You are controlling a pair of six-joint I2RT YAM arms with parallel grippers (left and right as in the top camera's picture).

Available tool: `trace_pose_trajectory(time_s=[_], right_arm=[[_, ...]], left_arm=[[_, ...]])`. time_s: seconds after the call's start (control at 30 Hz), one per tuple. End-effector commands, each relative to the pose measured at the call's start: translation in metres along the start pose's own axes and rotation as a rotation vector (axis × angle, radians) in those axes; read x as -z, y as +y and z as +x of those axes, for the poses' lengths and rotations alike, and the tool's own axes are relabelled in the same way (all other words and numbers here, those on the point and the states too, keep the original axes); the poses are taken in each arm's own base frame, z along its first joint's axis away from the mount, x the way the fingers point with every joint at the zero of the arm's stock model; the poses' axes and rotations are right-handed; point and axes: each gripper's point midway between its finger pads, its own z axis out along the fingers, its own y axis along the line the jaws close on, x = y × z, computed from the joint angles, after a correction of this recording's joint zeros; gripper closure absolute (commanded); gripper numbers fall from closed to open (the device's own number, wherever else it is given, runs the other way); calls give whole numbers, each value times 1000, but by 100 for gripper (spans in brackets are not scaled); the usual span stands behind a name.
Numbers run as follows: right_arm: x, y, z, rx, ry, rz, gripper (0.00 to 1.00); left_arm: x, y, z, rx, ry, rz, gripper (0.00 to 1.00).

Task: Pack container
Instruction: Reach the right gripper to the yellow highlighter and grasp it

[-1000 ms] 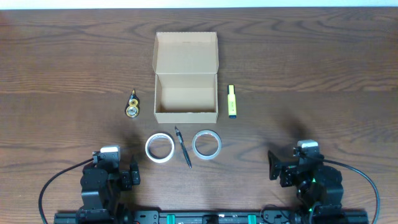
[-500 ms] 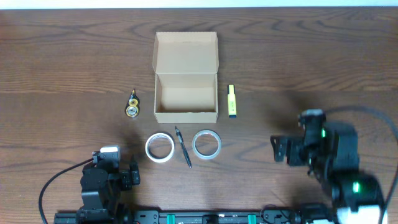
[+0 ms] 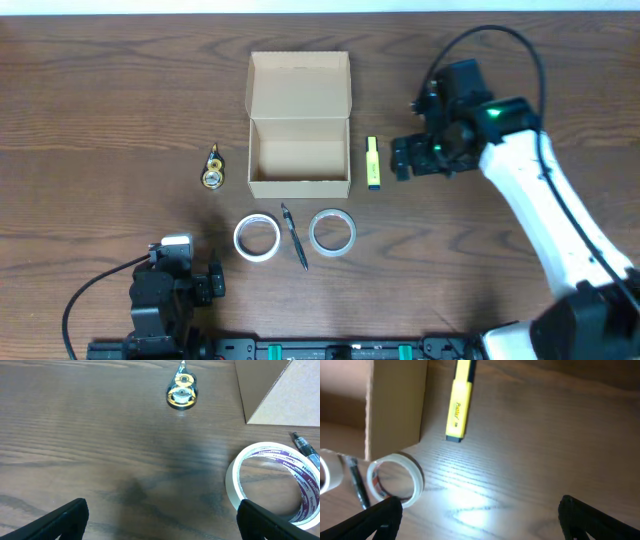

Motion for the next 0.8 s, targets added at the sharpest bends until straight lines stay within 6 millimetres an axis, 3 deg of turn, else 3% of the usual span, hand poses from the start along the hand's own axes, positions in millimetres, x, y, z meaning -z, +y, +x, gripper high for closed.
trace_pose_trajectory(time_s=[0.0,0.17,0.33,0.6,0.77], right_arm=[[-14,10,-14,18,-17,14,1],[-26,16,-33,16,-69,-1,1],[-34,16,-57,-220,-158,-16,5],[-97,25,-37,-269,-15,51,6],[-126,28,-20,-301,61,99,9]], left_arm=[[-9,1,25,-6,80,-6,5],[-9,1,25,-6,80,-6,5],[-9,1,25,-6,80,-6,5],[-9,1,25,-6,80,-6,5],[-9,1,25,-6,80,-6,4]])
